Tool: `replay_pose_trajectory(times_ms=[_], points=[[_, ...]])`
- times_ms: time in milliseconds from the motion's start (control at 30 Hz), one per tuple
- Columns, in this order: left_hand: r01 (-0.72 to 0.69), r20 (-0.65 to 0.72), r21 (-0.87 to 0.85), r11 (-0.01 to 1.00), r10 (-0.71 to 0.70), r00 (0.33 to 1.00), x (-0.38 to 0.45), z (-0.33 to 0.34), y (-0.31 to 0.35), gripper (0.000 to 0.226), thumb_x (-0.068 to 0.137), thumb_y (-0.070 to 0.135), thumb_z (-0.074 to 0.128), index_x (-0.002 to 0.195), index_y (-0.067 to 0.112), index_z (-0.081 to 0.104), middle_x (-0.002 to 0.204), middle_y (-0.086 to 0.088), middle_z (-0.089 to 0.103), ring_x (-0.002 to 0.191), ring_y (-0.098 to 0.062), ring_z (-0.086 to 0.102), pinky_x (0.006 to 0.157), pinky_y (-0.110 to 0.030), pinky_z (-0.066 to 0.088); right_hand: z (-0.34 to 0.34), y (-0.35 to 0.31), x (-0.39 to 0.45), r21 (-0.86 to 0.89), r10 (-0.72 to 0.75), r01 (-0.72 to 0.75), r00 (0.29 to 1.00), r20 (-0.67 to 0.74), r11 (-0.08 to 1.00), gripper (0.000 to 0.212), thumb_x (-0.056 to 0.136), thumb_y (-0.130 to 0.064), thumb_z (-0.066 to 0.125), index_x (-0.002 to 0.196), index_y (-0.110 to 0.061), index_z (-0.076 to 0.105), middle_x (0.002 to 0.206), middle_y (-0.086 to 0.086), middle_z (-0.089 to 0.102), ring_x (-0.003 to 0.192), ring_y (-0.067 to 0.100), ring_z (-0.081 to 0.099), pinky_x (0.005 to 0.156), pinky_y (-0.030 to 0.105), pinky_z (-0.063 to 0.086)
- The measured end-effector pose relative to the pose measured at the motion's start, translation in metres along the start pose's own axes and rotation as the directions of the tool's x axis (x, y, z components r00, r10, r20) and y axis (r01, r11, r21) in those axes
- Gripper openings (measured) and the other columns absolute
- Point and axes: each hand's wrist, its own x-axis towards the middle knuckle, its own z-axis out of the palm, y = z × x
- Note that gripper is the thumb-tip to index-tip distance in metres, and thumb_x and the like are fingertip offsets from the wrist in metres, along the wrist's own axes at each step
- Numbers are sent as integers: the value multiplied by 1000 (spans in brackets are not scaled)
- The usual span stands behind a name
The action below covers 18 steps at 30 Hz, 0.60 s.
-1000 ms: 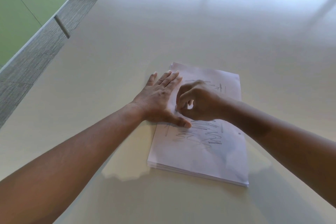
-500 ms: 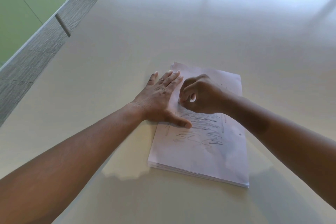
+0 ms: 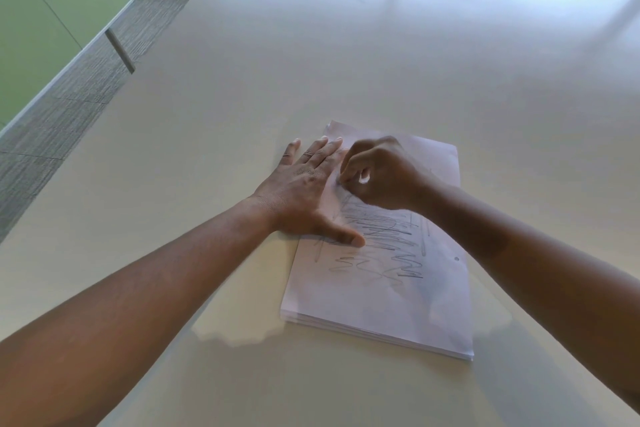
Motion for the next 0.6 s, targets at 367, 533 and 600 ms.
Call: replay_pose_trajectory(times_ms=[367, 533, 600], points=[[14, 24, 7, 1000, -14, 1000, -1, -2, 2, 161, 39, 113, 27, 164, 18, -8, 172, 4, -16, 155, -9, -24, 126, -50, -13, -7, -14, -5, -26, 150, -148, 976, 155, 989, 14, 70, -9, 76, 68, -23, 78, 68, -12, 64, 62, 6, 59, 65, 23, 51], [8, 59, 45, 999, -10, 998, -1, -1, 1, 157, 43, 113, 23, 162, 20, -15, 171, 4, -21, 154, -12, -27, 125, -53, -13, -2, -23, 1, -164, 266, -236, 944, 195, 958, 15, 75, -13, 71, 71, -25, 78, 74, -7, 67, 68, 15, 65, 63, 24, 54], [4, 60, 39, 999, -6, 998, -3, -1, 1, 152, 48, 112, 26, 162, 22, -17, 171, 5, -21, 154, -11, -27, 124, -54, -14, -1, -25, 1, -173, 285, -254, 940, 186, 952, 16, 75, -12, 70, 71, -25, 78, 77, -5, 67, 68, 16, 65, 64, 28, 56]])
